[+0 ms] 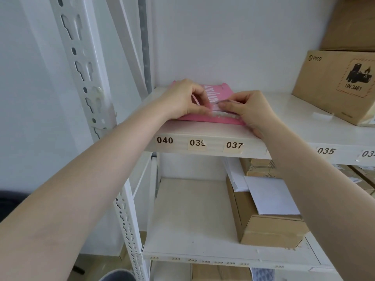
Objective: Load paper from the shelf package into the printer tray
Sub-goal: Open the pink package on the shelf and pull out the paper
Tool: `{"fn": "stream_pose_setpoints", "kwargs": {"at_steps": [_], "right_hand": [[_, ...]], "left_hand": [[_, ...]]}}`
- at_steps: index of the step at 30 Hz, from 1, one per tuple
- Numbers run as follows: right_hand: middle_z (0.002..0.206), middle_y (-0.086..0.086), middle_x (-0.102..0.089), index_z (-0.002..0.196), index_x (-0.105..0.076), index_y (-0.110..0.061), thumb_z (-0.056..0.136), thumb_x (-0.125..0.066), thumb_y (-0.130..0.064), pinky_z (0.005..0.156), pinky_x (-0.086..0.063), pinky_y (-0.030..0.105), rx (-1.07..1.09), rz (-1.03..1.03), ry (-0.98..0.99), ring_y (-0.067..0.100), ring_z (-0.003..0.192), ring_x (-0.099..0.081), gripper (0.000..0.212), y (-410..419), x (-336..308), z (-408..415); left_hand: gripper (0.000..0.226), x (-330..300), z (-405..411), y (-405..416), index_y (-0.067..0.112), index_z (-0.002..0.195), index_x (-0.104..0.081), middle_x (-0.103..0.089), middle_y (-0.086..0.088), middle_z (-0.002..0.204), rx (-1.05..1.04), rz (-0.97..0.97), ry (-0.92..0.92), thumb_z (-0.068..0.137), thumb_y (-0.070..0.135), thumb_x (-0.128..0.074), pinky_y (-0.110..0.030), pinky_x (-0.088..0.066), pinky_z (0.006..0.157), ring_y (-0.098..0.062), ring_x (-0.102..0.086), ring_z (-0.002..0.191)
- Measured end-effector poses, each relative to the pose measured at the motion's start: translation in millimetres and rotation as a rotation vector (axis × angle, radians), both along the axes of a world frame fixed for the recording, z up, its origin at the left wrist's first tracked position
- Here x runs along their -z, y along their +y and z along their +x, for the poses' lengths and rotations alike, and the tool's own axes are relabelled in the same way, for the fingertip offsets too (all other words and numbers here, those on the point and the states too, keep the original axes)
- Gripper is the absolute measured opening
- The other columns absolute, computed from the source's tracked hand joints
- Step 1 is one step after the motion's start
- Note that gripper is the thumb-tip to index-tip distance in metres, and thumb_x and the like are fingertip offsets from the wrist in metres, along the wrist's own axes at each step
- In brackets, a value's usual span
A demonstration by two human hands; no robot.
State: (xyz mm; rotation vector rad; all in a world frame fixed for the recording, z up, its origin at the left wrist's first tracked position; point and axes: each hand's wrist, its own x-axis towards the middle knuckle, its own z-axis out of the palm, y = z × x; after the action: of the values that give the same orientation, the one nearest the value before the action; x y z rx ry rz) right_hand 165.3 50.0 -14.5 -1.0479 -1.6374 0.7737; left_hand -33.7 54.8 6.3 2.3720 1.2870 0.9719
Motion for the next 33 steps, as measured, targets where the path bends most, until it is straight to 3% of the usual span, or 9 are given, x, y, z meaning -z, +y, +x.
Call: {"fn": "stream_pose_setpoints", "kwargs": {"at_steps": [3, 5, 8, 11, 15, 21, 26, 29, 33], "right_hand": [[0.075, 0.011, -0.066, 0.082, -0.075, -0.007, 0.073, -0.079, -0.015, 0.065, -0.044, 0.025, 0.011, 0.010, 0.005, 0.016, 0.067, -0.057, 0.013, -0.1, -0.2, -0.7], [0.073, 0.006, -0.067, 0.078, -0.075, -0.016, 0.072, -0.080, -0.020, 0.072, -0.045, 0.027, 0.018, 0.047, -0.042, 0.013, 0.068, -0.059, 0.009, -0.3, -1.4, -1.3], [0.075, -0.009, -0.071, 0.077, -0.073, -0.033, 0.063, -0.081, -0.043, 0.093, -0.034, 0.037, 0.115, 0.186, -0.342, 0.011, 0.089, -0.062, 0.018, -0.1, -4.4, -11.0], [0.077, -0.020, -0.068, 0.080, -0.071, -0.038, 0.061, -0.078, -0.053, 0.090, -0.032, 0.033, 0.137, 0.310, -0.575, 0.003, 0.088, -0.058, 0.026, -2.8, -9.8, -32.2], [0.078, -0.012, -0.071, 0.078, -0.073, -0.031, 0.059, -0.078, -0.049, 0.080, -0.053, 0.040, 0.090, 0.238, -0.531, 0.009, 0.082, -0.064, 0.026, 2.2, -9.0, -41.4], [0.065, -0.014, -0.069, 0.070, -0.075, -0.026, 0.054, -0.076, -0.064, 0.076, -0.054, 0.048, 0.060, 0.209, -0.399, 0.003, 0.066, -0.059, 0.041, 6.7, -3.4, -41.6], [0.064, -0.021, -0.063, 0.074, -0.071, -0.032, 0.048, -0.072, -0.069, 0.060, -0.044, 0.031, 0.088, 0.256, -0.475, -0.003, 0.064, -0.053, 0.046, 8.3, -2.6, -43.5], [0.071, -0.020, -0.063, 0.079, -0.069, -0.031, 0.056, -0.076, -0.058, 0.063, -0.046, 0.029, 0.113, 0.328, -0.573, 0.003, 0.070, -0.056, 0.036, 6.7, -1.2, -48.1], [0.068, -0.012, -0.067, 0.074, -0.074, -0.024, 0.064, -0.078, -0.041, 0.068, -0.049, 0.034, 0.100, 0.283, -0.471, 0.007, 0.068, -0.058, 0.021, 10.3, -0.9, -50.0]], "left_hand": [[0.048, 10.1, -17.2, -2.9, 0.035, 0.084, -0.055, -0.065, 0.018, 0.088, -0.090, 0.073, 0.107, 0.049, 0.047, -0.085, -0.027, -0.049, 0.071, 0.000, -0.062, 0.079], [0.049, 15.0, -28.4, -5.3, 0.034, 0.082, -0.050, -0.064, 0.010, 0.096, -0.138, 0.118, 0.112, 0.049, 0.046, -0.085, -0.035, -0.051, 0.076, -0.013, -0.062, 0.086], [0.034, 18.5, -39.1, -6.7, 0.029, 0.073, -0.056, -0.062, 0.004, 0.093, -0.095, 0.116, 0.023, 0.060, 0.031, -0.086, -0.024, -0.048, 0.071, -0.004, -0.058, 0.077], [0.020, 19.1, -40.8, -7.1, 0.022, 0.069, -0.065, -0.067, -0.001, 0.078, -0.080, 0.074, -0.111, 0.065, 0.023, -0.084, -0.014, -0.045, 0.059, -0.001, -0.056, 0.060], [0.019, 22.2, -41.1, -5.3, 0.014, 0.071, -0.069, -0.069, -0.005, 0.068, -0.073, 0.016, -0.204, 0.068, 0.027, -0.083, -0.019, -0.045, 0.055, -0.011, -0.057, 0.057], [0.030, 25.7, -42.6, -2.2, 0.023, 0.077, -0.066, -0.063, 0.014, 0.079, -0.083, 0.042, -0.102, 0.058, 0.031, -0.088, -0.010, -0.044, 0.070, 0.011, -0.055, 0.069], [0.021, 26.7, -41.2, -1.2, 0.019, 0.075, -0.065, -0.057, 0.015, 0.067, -0.093, 0.070, -0.100, 0.066, 0.019, -0.084, -0.003, -0.036, 0.057, 0.012, -0.049, 0.058], [0.017, 26.6, -40.4, -2.4, 0.016, 0.073, -0.066, -0.058, 0.012, 0.063, -0.100, 0.072, -0.105, 0.068, 0.018, -0.083, -0.004, -0.035, 0.054, 0.010, -0.048, 0.053], [0.016, 25.4, -39.9, -5.4, 0.010, 0.074, -0.067, -0.061, 0.010, 0.050, -0.109, 0.043, -0.183, 0.071, 0.018, -0.080, -0.007, -0.037, 0.048, 0.004, -0.050, 0.045]]}}
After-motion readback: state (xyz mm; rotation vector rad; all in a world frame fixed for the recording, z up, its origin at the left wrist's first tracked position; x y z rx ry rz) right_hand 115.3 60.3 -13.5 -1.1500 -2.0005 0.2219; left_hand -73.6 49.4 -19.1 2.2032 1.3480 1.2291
